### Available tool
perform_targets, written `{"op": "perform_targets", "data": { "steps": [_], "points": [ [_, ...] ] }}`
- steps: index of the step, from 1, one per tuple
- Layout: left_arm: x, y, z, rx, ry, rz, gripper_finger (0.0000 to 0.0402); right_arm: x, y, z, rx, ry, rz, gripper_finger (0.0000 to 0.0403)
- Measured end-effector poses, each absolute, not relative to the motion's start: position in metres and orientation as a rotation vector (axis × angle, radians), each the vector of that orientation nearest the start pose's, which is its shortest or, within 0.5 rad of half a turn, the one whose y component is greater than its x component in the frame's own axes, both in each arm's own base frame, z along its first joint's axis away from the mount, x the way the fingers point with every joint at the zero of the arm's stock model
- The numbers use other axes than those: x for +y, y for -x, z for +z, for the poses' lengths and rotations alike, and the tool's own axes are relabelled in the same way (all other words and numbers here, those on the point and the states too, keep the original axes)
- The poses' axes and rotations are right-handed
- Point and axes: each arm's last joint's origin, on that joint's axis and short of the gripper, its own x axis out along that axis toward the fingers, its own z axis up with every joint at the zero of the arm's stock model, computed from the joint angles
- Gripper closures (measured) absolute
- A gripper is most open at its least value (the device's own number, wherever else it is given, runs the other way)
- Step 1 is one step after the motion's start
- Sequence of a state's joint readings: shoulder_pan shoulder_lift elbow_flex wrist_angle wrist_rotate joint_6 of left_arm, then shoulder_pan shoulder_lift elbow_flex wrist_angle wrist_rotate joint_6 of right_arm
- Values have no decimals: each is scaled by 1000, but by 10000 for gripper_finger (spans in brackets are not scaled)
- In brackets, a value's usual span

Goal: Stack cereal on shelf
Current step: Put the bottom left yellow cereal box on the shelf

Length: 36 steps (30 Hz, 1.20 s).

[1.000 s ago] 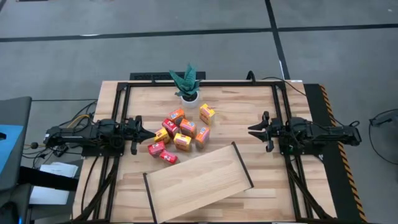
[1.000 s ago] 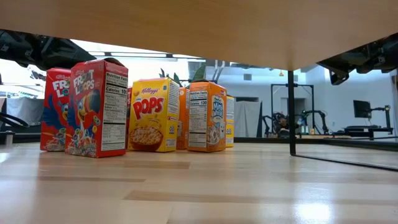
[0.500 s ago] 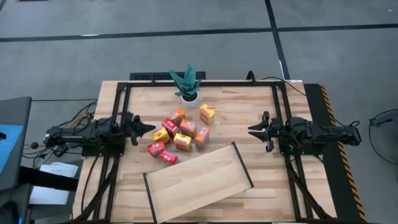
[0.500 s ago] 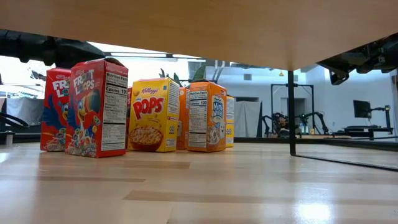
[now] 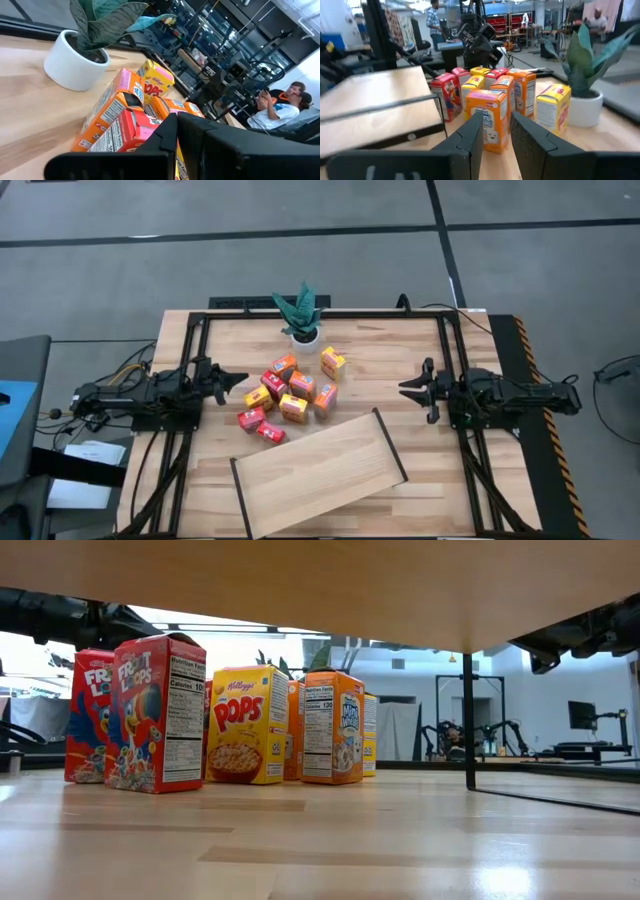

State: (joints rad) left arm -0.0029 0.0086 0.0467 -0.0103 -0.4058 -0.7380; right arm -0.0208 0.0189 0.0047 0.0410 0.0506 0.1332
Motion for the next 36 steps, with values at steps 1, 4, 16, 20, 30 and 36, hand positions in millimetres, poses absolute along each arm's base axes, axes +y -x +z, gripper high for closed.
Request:
{"op": "perform_targets", "data": {
  "steps": [1,4,16,20,30,36],
  "points": [
    [11,-93,178,-176,734,374,401,-4,-98,168,-33,-163,-71,278],
    [11,-93,178,-182,737,373,401,-4,-98,168,-38,-226,-74,278],
    [13,-81,220,-646,946,213,381,-4,-98,178,-151,-556,-38,278],
    [12,-67,258,-825,760,192,325,-4,-97,180,-172,-647,-24,278],
    [9,-84,362,-633,415,207,149,-6,-92,202,-283,-588,-72,273],
    [8,-132,399,2,436,308,103,-9,-91,203,-286,-541,-191,233]
  ]
}}
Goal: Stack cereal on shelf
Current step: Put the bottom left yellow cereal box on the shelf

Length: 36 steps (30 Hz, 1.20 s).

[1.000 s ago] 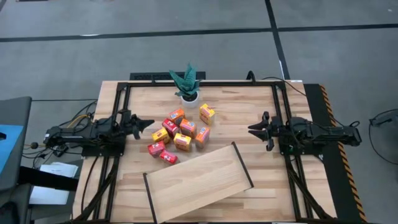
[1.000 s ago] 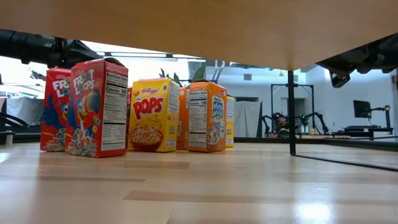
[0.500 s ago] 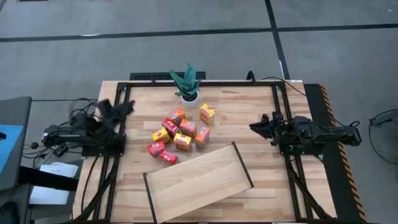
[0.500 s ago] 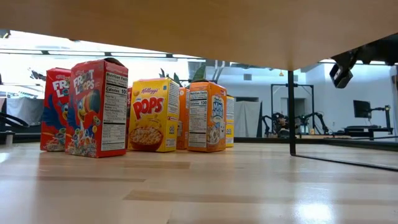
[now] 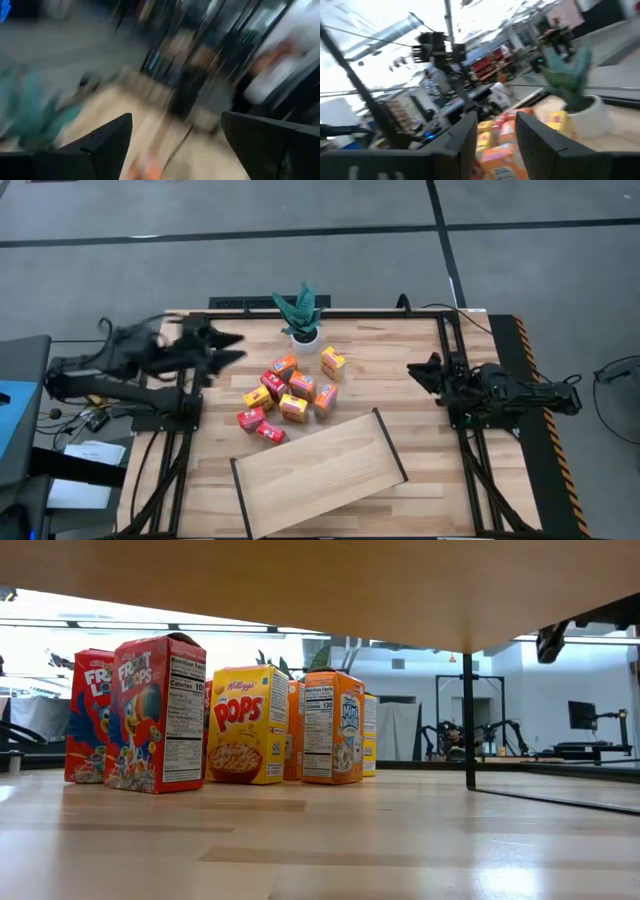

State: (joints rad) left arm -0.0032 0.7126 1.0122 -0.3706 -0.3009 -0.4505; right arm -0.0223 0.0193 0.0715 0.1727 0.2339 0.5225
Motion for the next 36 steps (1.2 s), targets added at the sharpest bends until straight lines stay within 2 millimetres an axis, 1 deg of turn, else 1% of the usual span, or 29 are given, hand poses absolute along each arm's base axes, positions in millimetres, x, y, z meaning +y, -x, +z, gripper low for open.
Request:
{"op": "perform_targets", "data": {
  "steps": [3,5,7,9,11,13,16,19,22,30,36],
  "points": [
    [8,-150,408,303,402,377,102,-9,-92,198,-238,-538,-226,203],
    [8,-160,412,464,372,398,103,-10,-92,194,-208,-535,-245,183],
    [7,-169,411,626,337,403,104,-10,-92,192,-186,-532,-251,166],
    [7,-180,409,733,311,399,105,-10,-93,190,-166,-530,-256,155],
    [6,-189,401,828,291,391,106,-10,-93,190,-159,-529,-258,149],
    [5,-199,391,888,277,370,106,-10,-93,189,-153,-528,-259,148],
    [5,-209,372,982,256,356,106,-10,-93,189,-149,-528,-260,148],
    [5,-213,355,1034,236,368,106,-10,-93,187,-126,-525,-267,148],
    [5,-212,339,1058,231,381,106,-10,-93,186,-117,-524,-269,148],
    [8,-201,305,989,198,466,106,-10,-93,183,-84,-520,-278,148],
    [6,-206,281,973,208,435,106,-10,-93,182,-77,-519,-280,148]
  ]
}}
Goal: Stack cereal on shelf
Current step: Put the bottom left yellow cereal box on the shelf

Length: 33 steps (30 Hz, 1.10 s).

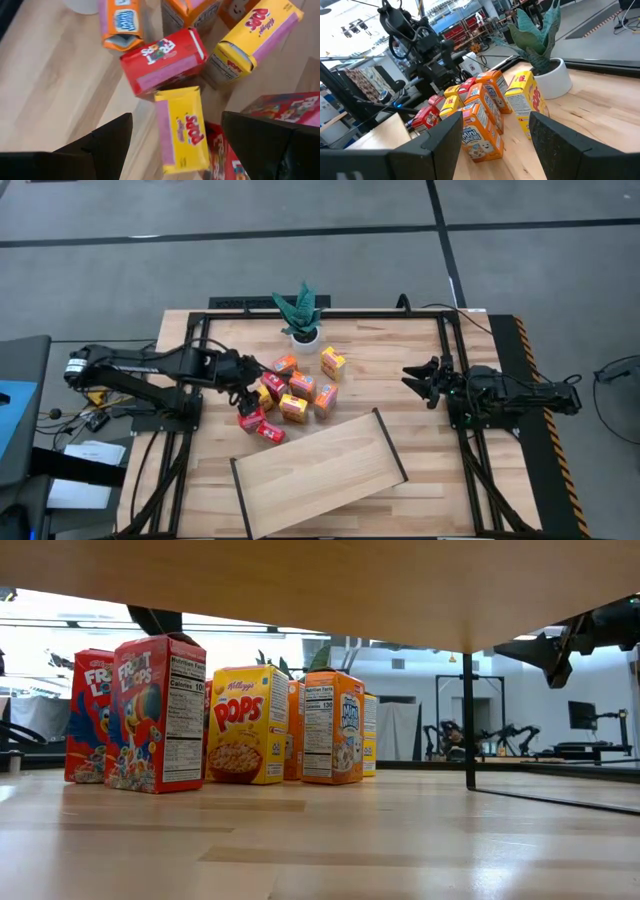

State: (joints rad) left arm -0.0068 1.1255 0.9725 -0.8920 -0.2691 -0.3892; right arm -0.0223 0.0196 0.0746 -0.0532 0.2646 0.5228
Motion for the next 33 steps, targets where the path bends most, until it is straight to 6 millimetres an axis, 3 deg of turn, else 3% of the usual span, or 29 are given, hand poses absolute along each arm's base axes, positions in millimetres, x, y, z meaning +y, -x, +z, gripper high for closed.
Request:
{"op": "perform_targets", "data": {
  "steps": [9,22,33],
  "points": [
    [7,-205,259,1010,182,440,106,-10,-93,182,-77,-520,-280,148],
    [5,-209,248,1070,157,377,107,-10,-93,182,-77,-520,-280,148],
    [5,-220,237,1107,171,379,153,-10,-93,183,-78,-522,-280,148]
  ]
}}
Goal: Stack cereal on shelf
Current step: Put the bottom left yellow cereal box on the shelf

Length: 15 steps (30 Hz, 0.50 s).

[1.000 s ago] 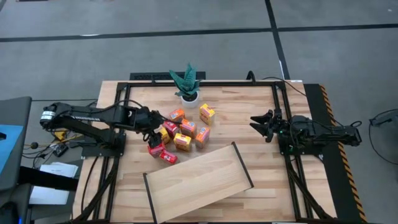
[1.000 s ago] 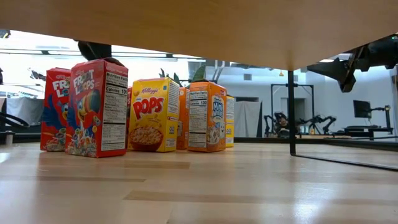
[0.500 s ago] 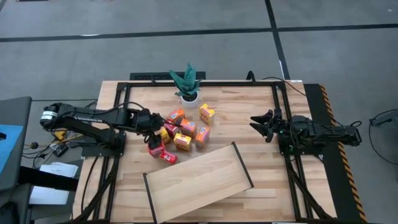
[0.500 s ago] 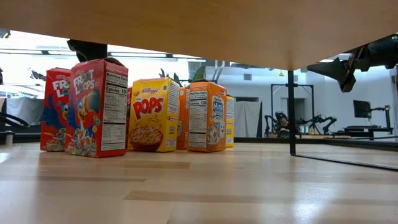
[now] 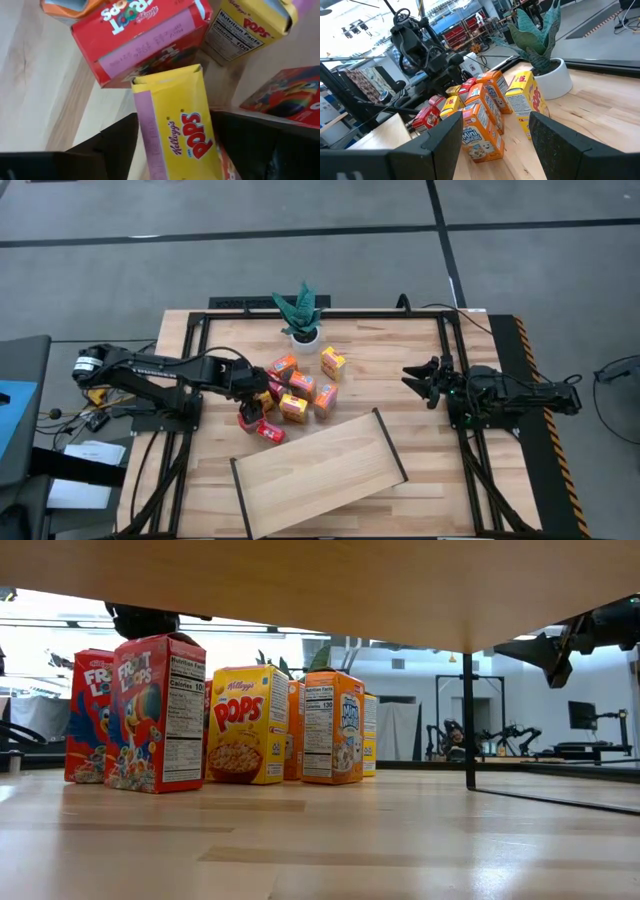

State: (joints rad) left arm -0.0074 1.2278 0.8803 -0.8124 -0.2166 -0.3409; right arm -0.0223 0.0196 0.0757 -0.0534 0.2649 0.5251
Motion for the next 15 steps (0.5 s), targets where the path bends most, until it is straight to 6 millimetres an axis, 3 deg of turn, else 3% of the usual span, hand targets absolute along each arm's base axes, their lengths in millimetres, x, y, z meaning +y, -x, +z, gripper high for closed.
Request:
{"op": "perform_targets", "data": {
  "steps": [15],
  "points": [
    [4,-221,237,1101,249,392,240,-10,-93,183,-77,-520,-279,148]
  ]
}}
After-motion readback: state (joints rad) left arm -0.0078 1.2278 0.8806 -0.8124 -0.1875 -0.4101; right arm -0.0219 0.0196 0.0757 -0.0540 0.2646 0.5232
